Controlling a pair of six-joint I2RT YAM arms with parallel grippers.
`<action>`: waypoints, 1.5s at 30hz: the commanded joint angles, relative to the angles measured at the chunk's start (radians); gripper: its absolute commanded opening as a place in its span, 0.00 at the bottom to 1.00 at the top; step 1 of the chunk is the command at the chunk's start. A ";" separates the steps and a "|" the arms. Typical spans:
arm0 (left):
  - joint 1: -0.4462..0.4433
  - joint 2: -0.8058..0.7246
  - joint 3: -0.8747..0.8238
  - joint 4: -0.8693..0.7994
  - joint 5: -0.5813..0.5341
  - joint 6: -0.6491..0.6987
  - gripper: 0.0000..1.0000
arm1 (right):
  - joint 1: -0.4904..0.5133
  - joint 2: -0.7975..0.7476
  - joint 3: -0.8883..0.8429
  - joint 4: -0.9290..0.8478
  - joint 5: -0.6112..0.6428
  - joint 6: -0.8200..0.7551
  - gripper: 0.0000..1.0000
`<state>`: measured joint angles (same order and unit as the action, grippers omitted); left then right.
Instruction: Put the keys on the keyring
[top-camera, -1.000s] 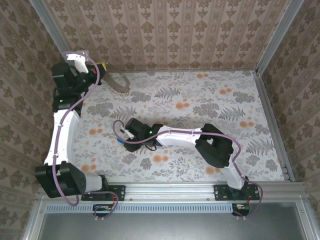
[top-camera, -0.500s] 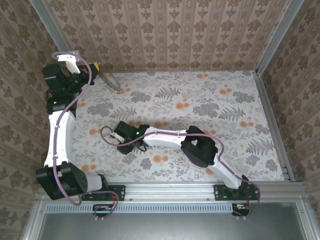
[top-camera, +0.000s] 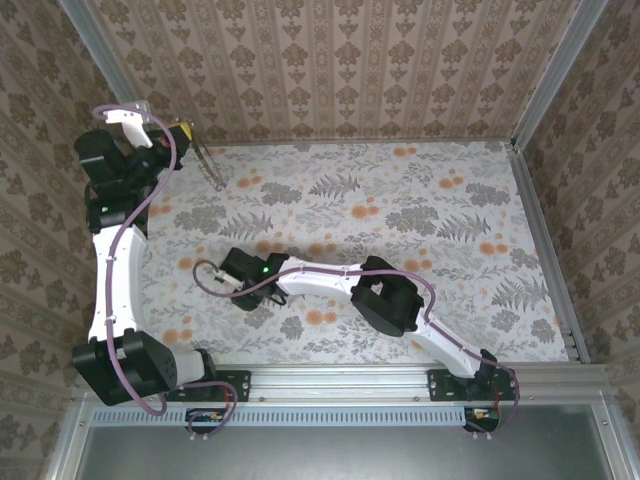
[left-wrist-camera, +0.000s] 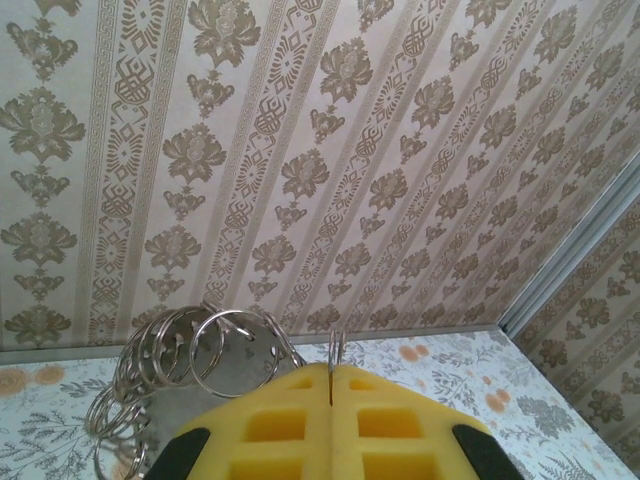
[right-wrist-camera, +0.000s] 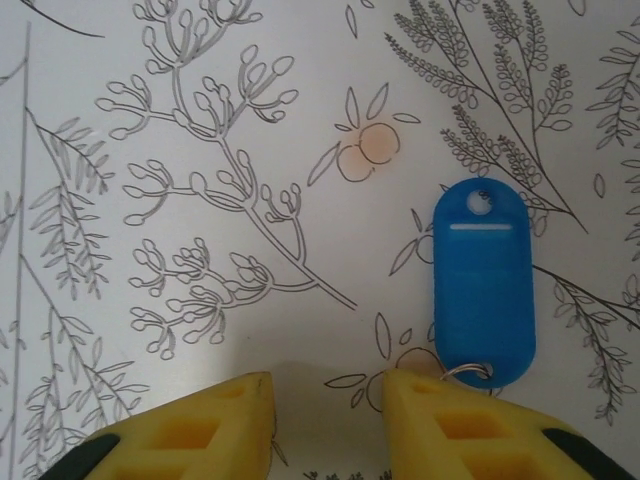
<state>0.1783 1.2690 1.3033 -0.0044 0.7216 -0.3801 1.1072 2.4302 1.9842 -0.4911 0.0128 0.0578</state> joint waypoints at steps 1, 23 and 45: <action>0.008 -0.028 -0.009 0.063 0.027 -0.032 0.00 | 0.004 0.032 0.028 -0.041 0.058 -0.009 0.33; 0.006 -0.034 -0.022 0.070 0.050 -0.052 0.00 | -0.050 -0.200 -0.256 0.104 0.095 0.049 0.00; -0.027 -0.036 -0.021 0.036 0.051 -0.023 0.00 | -0.120 -0.326 -0.430 0.203 -0.091 0.079 0.39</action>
<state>0.1566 1.2552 1.2823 0.0116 0.7635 -0.4160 0.9638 2.0552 1.4868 -0.2501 -0.0540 0.1692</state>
